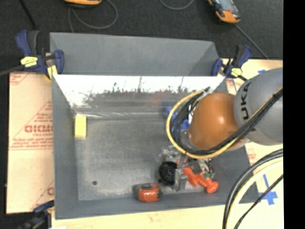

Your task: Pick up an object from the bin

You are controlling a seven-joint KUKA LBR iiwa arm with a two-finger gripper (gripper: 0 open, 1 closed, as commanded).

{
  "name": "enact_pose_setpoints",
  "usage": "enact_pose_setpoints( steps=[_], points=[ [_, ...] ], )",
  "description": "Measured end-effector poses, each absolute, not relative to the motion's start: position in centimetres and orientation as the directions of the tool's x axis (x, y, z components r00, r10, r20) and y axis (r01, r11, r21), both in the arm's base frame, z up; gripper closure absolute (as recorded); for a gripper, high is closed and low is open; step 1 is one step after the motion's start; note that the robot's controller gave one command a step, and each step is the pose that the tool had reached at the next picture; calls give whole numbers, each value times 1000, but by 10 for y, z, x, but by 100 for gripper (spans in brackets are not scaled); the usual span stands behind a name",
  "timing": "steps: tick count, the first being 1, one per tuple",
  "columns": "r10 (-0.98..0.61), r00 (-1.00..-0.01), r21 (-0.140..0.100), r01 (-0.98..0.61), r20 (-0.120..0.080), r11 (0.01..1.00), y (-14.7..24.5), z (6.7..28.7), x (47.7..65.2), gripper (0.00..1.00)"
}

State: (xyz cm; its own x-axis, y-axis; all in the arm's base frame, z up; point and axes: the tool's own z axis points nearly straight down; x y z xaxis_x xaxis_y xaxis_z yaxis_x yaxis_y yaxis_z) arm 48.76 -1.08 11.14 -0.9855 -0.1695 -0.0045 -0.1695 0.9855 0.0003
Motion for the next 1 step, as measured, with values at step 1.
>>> enact_pose_setpoints(
  steps=[1],
  points=[
    [-179, -984, 1, -179, 0, 984, -4, 111, 488, 100]
  ],
)
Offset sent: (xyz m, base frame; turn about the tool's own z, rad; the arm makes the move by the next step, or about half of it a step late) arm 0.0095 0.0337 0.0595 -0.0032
